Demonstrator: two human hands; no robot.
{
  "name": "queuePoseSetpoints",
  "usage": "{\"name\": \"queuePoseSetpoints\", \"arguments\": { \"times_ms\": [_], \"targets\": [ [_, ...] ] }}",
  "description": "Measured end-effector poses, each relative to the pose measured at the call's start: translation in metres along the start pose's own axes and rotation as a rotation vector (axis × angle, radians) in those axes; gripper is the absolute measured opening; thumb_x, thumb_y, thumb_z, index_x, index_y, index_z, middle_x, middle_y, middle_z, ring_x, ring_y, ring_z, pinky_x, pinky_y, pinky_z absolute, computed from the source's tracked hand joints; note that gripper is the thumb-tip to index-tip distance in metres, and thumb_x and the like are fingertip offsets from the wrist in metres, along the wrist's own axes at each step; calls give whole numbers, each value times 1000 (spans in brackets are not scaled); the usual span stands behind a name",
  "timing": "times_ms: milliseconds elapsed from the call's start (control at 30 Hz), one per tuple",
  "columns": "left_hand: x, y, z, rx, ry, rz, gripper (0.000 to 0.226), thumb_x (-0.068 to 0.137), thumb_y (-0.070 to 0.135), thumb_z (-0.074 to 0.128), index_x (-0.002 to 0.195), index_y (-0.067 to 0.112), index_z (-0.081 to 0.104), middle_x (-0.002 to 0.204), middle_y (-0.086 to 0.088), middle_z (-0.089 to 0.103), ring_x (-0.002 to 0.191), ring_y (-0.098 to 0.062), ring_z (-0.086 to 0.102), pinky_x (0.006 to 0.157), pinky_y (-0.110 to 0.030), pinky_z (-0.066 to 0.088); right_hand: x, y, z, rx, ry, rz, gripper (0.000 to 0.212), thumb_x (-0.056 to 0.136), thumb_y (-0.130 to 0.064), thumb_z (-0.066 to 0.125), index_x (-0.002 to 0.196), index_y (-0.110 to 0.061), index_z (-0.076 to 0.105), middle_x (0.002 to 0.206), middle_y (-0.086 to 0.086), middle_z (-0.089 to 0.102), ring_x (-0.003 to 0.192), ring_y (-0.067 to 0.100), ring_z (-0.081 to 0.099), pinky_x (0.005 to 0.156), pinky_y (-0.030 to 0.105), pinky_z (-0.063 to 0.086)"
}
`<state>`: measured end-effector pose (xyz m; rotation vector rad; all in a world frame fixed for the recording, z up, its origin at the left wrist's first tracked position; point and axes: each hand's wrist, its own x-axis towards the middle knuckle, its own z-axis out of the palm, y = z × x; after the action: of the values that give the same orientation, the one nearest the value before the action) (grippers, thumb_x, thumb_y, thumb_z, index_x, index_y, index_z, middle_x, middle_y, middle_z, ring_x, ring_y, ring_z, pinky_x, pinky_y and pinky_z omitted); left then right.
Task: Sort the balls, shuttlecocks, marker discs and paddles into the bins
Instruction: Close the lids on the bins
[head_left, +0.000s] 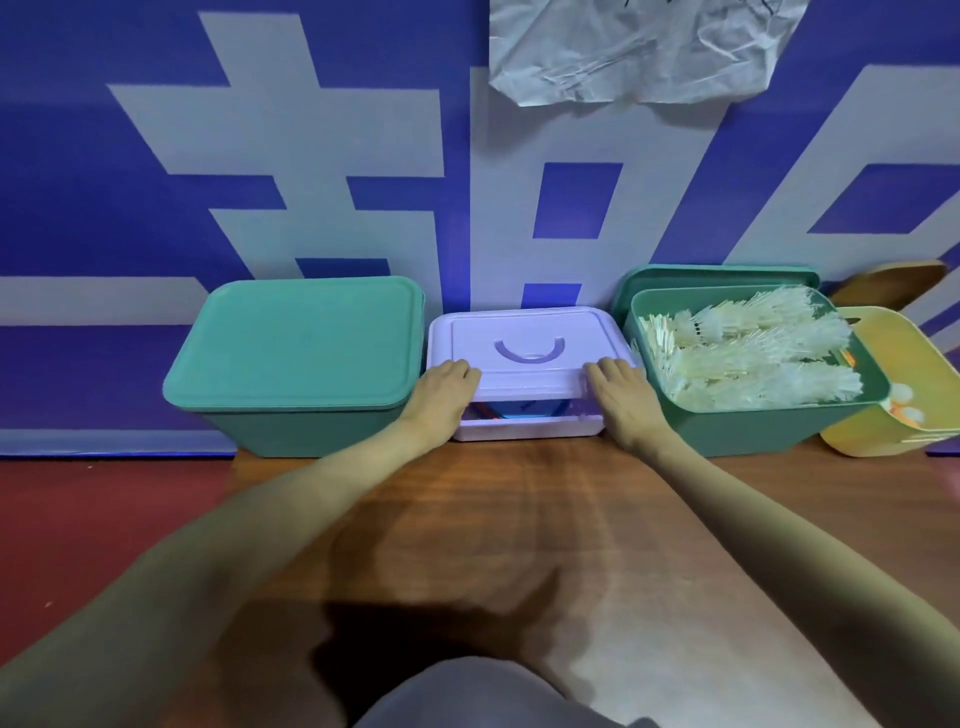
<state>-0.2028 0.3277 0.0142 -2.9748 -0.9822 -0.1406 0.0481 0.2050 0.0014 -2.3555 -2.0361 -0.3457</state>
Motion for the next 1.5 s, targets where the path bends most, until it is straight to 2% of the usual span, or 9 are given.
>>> {"name": "queuePoseSetpoints", "arguments": {
  "times_ms": [133, 267, 433, 567, 700, 900, 1067, 1300, 1500],
  "targets": [
    [3, 6, 8, 13, -101, -33, 28, 81, -5, 62, 106, 4, 54, 107, -14, 52, 99, -34, 51, 74, -40, 39, -4, -5, 8, 7, -109, -3, 42, 46, 9, 72, 82, -4, 55, 77, 17, 53, 64, 36, 52, 50, 37, 41],
    [5, 8, 15, 16, -169, -47, 28, 82, -5, 59, 108, 5, 52, 111, -13, 50, 103, -31, 48, 75, -37, 35, -3, -8, 15, 32, -182, 23, 39, 47, 13, 71, 80, -2, 55, 75, 19, 52, 62, 38, 53, 47, 36, 39],
    [6, 3, 27, -80, -162, -67, 33, 80, -9, 58, 110, 3, 54, 110, -14, 50, 102, -32, 47, 77, -37, 37, -1, -5, 18, 62, -219, 17, 30, 63, 13, 61, 91, 2, 56, 90, 24, 54, 79, 42, 53, 58, 43, 42],
    [7, -1, 24, -101, -210, -55, 37, 84, 9, 67, 117, 2, 53, 115, -15, 49, 106, -32, 45, 88, -40, 41, 0, -6, 14, 75, -274, 27, 28, 69, 9, 62, 96, 4, 56, 96, 25, 54, 85, 43, 54, 63, 46, 44],
    [5, 4, 23, -28, -206, -31, 32, 83, 6, 66, 112, 3, 51, 113, -14, 48, 104, -30, 45, 82, -37, 40, 2, -9, 9, 42, -328, 37, 44, 78, -14, 73, 114, 0, 51, 114, 19, 50, 104, 39, 48, 78, 45, 42],
    [-2, 11, 28, -10, -192, -36, 31, 81, -6, 60, 109, 4, 50, 112, -14, 48, 102, -30, 46, 76, -36, 42, -1, -17, 12, -33, -358, 36, 36, 76, -3, 67, 108, -1, 53, 105, 18, 54, 94, 39, 53, 65, 44, 47],
    [-1, 11, 26, -20, -203, -34, 27, 82, -8, 60, 105, 4, 52, 109, -13, 50, 101, -29, 48, 72, -36, 42, -2, -17, 10, 0, -371, 67, 39, 85, -12, 65, 119, -7, 47, 118, 13, 49, 108, 32, 48, 71, 40, 44],
    [1, 9, 18, -10, -230, -5, 26, 82, -8, 62, 103, 5, 54, 111, -11, 50, 103, -27, 48, 73, -35, 43, -8, -22, 15, 15, -342, 125, 28, 84, 0, 58, 110, -5, 50, 113, 13, 50, 105, 32, 48, 67, 39, 45],
    [1, 5, 17, 13, -236, -4, 33, 78, -15, 55, 105, 4, 53, 113, -12, 48, 105, -28, 46, 69, -34, 39, -11, -30, 15, -6, -335, 140, 29, 84, -3, 61, 111, -6, 50, 113, 12, 50, 104, 31, 49, 66, 37, 42]
  ]
}}
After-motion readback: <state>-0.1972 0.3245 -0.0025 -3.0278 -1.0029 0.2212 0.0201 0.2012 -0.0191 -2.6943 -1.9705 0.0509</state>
